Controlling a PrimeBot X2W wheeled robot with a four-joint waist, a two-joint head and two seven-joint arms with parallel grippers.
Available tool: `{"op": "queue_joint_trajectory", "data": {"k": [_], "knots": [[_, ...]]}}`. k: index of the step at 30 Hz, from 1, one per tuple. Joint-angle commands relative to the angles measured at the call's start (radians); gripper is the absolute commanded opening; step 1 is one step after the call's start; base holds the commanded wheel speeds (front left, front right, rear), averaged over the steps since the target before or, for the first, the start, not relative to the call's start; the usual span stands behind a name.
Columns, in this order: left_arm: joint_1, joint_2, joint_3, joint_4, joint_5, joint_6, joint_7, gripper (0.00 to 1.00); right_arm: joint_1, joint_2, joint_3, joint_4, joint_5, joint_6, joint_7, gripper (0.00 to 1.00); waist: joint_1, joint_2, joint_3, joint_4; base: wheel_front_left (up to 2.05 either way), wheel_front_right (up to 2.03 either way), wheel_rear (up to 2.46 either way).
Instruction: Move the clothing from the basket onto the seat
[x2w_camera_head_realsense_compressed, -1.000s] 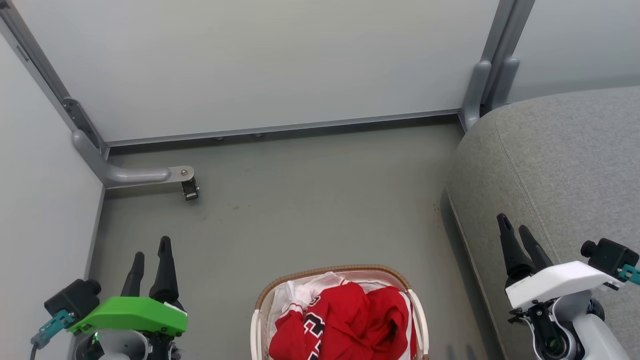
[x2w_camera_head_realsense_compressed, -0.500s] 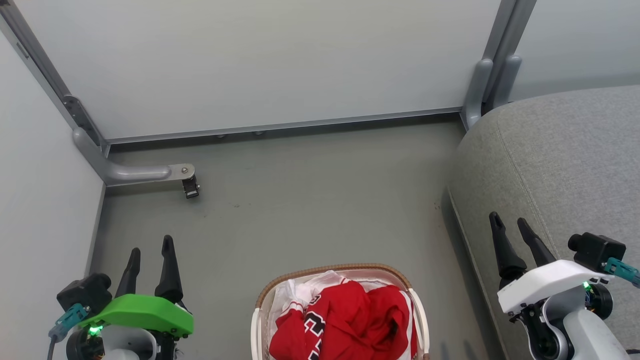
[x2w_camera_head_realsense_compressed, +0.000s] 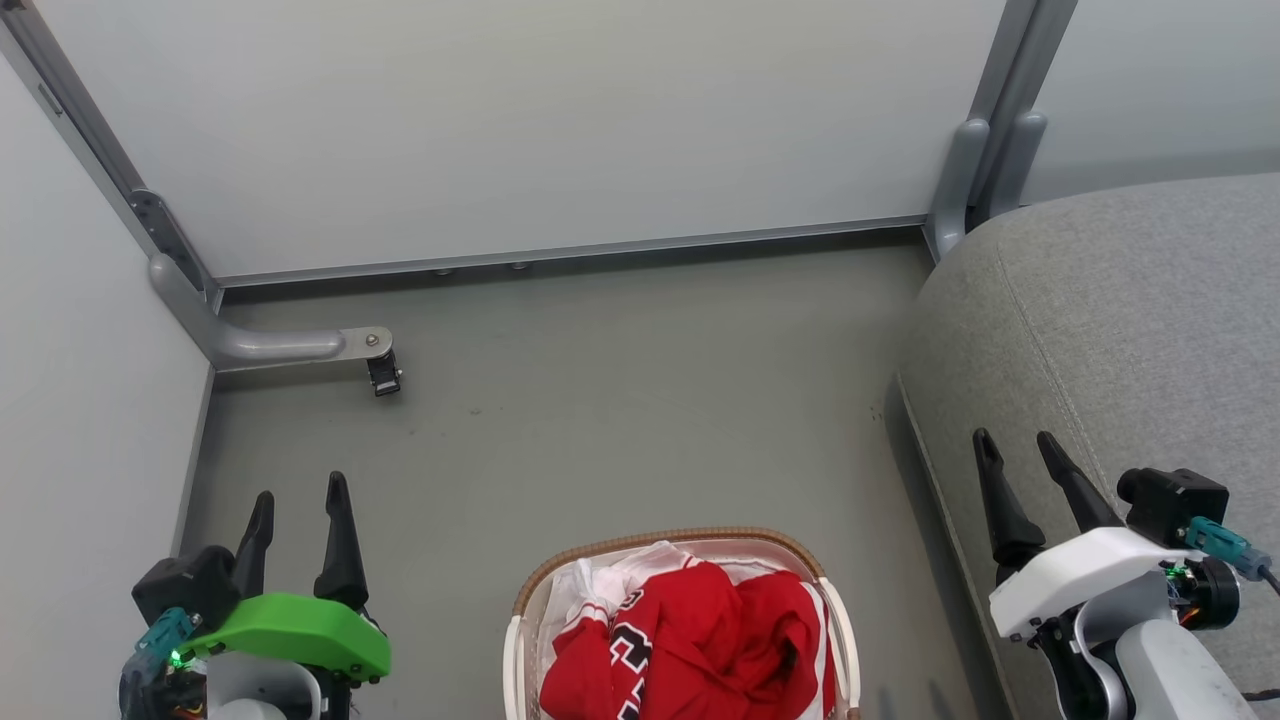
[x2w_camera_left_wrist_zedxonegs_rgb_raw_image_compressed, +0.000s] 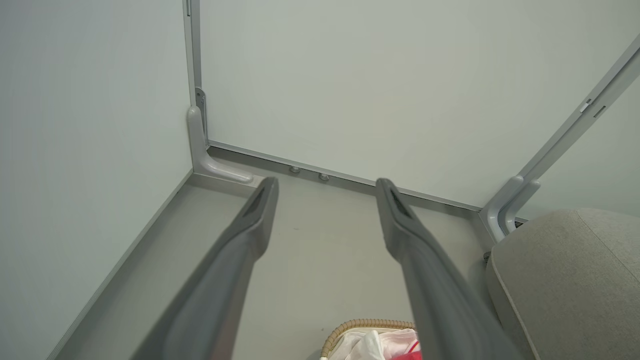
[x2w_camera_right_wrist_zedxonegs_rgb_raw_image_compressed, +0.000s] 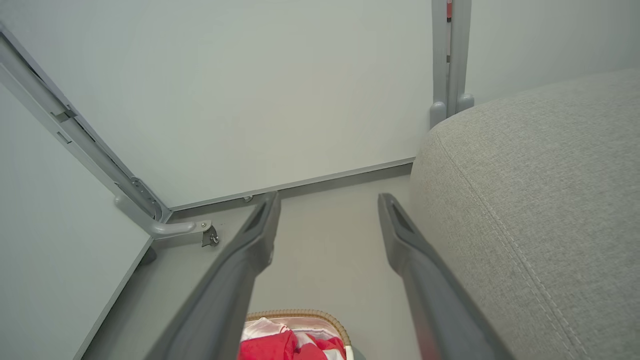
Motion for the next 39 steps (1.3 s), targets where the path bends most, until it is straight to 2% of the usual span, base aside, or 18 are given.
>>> {"op": "queue_joint_trajectory", "data": {"k": [1,16,34,39], "knots": [[0.005,0.006,0.003,-0.003,0.027,0.007,-0.009,1.0,-0.016,-0.006,-0.002,-0.002,-0.029,0.0,-0.01,1.0,0.0,0.0046,0.0,0.0,0.0,0.0,0.0],[0.025,-0.01,0.018,-0.006,0.159,-0.007,-0.042,1.0,-0.013,-0.004,-0.002,0.027,-0.159,0.0,-0.043,1.0,0.0,0.0055,0.002,0.003,0.0,0.0,0.0],[0.033,-0.026,0.037,-0.019,0.288,-0.045,-0.076,1.0,-0.004,0.014,-0.045,0.014,-0.266,0.0,-0.077,1.0,0.0,0.0065,0.006,0.003,0.0,0.0,0.0],[0.005,-0.03,0.002,0.003,0.334,-0.057,-0.087,1.0,-0.026,0.018,-0.035,-0.002,-0.301,0.0,-0.089,1.0,0.0,0.0069,0.077,-0.004,0.0,0.0,0.0]]}}
